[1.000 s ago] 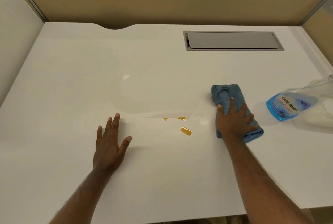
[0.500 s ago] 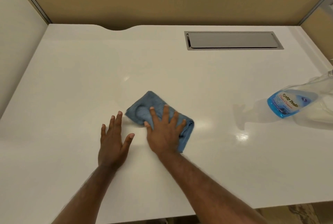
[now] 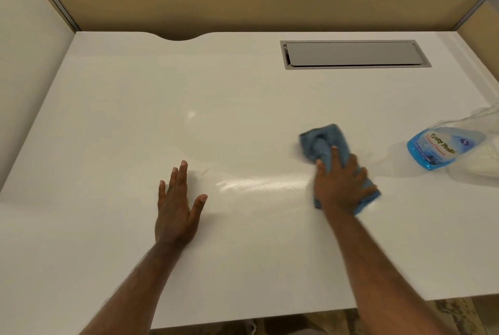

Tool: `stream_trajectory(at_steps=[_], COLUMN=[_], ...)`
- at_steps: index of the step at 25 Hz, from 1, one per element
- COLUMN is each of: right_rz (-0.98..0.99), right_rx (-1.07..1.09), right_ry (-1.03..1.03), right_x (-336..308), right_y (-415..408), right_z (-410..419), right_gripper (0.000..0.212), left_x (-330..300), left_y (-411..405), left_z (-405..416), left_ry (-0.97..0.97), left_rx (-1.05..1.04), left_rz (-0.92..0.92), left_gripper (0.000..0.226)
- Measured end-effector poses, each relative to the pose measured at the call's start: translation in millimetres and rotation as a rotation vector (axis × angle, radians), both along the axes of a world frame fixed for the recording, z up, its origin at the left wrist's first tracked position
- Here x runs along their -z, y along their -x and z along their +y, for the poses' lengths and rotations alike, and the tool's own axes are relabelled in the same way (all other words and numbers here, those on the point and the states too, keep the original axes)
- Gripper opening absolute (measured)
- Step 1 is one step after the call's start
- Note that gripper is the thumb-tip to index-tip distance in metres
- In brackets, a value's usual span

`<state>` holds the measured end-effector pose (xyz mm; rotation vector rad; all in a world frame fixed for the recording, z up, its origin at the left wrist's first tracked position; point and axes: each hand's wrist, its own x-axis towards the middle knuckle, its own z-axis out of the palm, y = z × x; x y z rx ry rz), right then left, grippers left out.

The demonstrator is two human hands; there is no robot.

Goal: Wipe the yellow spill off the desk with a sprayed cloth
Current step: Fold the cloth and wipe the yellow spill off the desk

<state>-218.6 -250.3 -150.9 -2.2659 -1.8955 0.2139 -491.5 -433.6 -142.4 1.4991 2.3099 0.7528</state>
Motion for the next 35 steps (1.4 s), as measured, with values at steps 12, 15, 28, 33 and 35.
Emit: stream_trajectory(at_steps=[12,15,28,33,35], right_rz=[0.002,0.047,-0.017,-0.027,-0.093], right_rx=[-0.185,-0.452,-0.496,-0.254,-0.164], right_ry=[-0.104,-0.066,-0.007,0.005,0.021], right_x=[4.5,0.2,-12.0,-12.8,-10.5], right_y=[43.1,117.4,206.6,111.3,68.1], right_z=[-85.3,-121.4,-45.6,16.7,23.6], right_gripper=[0.052,0.052,0.051,0.052,0.048], left_x=[-10.2,-15.8,-14.1,-13.1,-11.4], left_y=[8.2,22.7,47.0,24.2,10.7], left_z=[-8.3,-19.9,-37.2,-5.7,9.1], left_ry=[-0.070,-0.090,-0.098,-0.076,-0.066], left_rx=[-0.050,-0.089,-0.138,-0.012,0.051], left_rz=[-0.081,-0.084,-0.116,-0.087,-0.097], left_gripper=[0.082,0.083,0.082,0.083,0.082])
